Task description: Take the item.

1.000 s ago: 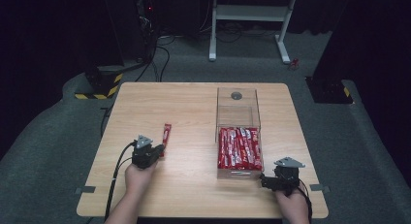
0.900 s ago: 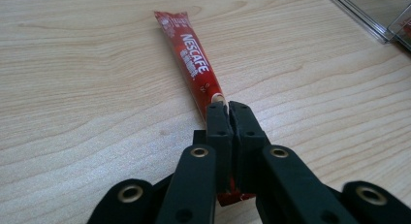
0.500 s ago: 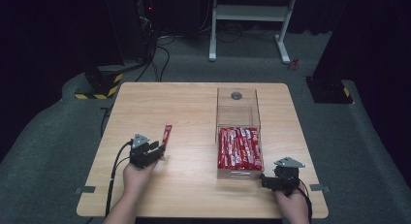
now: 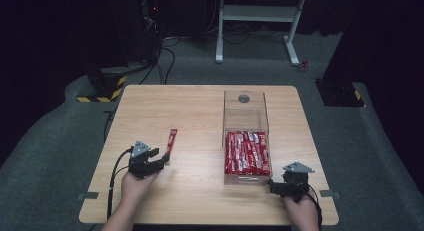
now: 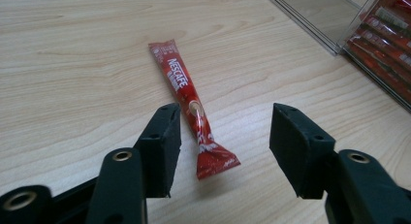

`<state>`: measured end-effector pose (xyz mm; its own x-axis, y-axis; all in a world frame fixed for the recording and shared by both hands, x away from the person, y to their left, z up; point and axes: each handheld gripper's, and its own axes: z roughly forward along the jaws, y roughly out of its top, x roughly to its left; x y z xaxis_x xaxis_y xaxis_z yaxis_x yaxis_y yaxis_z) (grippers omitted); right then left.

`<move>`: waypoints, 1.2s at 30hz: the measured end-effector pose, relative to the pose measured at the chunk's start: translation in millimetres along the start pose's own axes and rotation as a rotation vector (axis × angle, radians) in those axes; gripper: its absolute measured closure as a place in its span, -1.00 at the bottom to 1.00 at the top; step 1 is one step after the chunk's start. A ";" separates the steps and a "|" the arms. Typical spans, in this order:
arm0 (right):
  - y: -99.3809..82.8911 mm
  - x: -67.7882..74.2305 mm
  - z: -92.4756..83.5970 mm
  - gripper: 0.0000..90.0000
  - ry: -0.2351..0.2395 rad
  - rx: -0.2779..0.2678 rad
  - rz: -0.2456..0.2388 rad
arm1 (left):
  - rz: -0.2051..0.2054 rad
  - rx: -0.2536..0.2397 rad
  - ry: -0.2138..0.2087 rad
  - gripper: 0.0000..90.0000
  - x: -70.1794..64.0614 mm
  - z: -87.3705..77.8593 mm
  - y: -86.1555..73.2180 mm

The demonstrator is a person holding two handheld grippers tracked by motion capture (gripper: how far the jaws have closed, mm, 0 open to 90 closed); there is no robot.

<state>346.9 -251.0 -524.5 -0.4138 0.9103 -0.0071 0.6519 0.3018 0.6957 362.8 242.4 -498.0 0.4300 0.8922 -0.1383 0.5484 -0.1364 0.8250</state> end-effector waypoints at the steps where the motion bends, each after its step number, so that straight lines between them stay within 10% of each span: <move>1: 0.0 0.0 0.0 -0.82 0.000 0.000 0.000 | 0.001 -0.003 0.001 -0.03 0.0 -1.9 -1.1; 13: 0.0 0.0 0.0 -0.82 0.000 0.000 0.000 | 0.020 0.034 0.002 -0.21 0.4 -23.5 -21.7; 28: -0.1 0.1 -0.1 -0.82 -0.001 0.000 0.000 | 0.148 0.158 0.095 -0.41 3.3 -42.0 -61.8; 36: -0.1 0.1 -0.1 -0.82 -0.001 0.000 0.000 | 0.128 0.154 0.067 -0.61 5.4 -42.6 -65.5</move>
<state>346.7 -250.9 -524.5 -0.4130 0.9107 -0.0081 0.6520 0.3018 0.6956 298.6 274.5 -529.4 0.4579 0.8890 0.0032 0.5975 -0.3104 0.7394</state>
